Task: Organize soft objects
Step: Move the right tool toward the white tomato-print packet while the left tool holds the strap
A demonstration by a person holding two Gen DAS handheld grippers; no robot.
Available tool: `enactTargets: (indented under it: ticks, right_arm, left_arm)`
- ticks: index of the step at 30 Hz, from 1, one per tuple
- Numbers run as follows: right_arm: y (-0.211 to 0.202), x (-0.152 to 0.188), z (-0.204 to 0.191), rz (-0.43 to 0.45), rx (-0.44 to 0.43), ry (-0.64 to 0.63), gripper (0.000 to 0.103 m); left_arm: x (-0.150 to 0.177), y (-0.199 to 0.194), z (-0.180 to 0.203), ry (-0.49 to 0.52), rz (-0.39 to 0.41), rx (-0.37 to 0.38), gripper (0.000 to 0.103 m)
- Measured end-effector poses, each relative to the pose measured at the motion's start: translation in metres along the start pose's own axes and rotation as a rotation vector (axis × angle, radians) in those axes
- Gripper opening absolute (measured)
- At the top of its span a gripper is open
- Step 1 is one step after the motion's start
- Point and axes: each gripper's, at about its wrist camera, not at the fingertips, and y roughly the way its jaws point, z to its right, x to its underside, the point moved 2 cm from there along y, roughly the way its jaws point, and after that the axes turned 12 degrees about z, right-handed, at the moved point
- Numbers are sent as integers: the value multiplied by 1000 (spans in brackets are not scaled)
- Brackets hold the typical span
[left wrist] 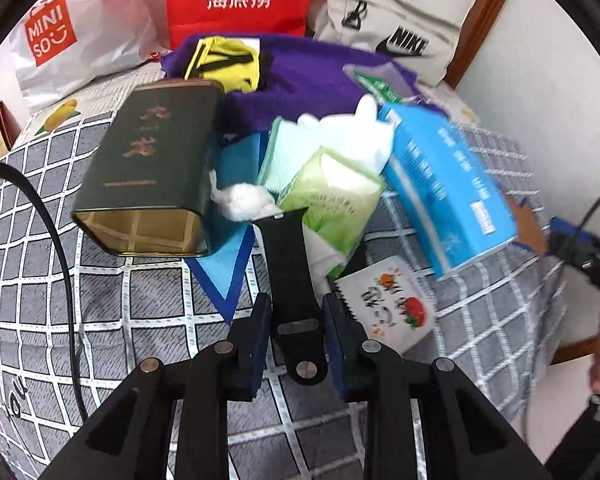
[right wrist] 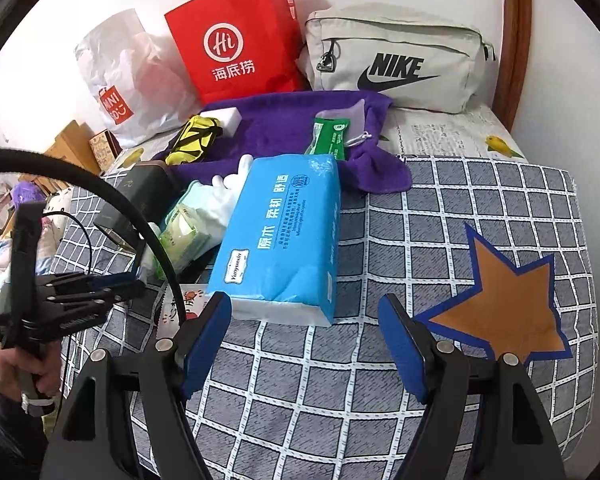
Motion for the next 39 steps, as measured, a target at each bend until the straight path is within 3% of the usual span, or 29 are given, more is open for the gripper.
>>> enactTargets:
  ticks: [15, 27, 37, 39]
  right_arm:
    - [-7, 7, -46, -14, -71, -58, 75]
    - [21, 34, -116, -105, -176, -148, 75]
    - [81, 56, -124, -179, -80, -102, 75]
    - [89, 55, -121, -175, -71, -85, 70]
  left_arm:
    - [3, -41, -31, -49, 68, 16, 25]
    - [4, -53, -60, -87, 97, 2, 25]
    - [7, -54, -67, -103, 106, 23, 25]
    - [7, -54, -68, -107, 106, 28, 25]
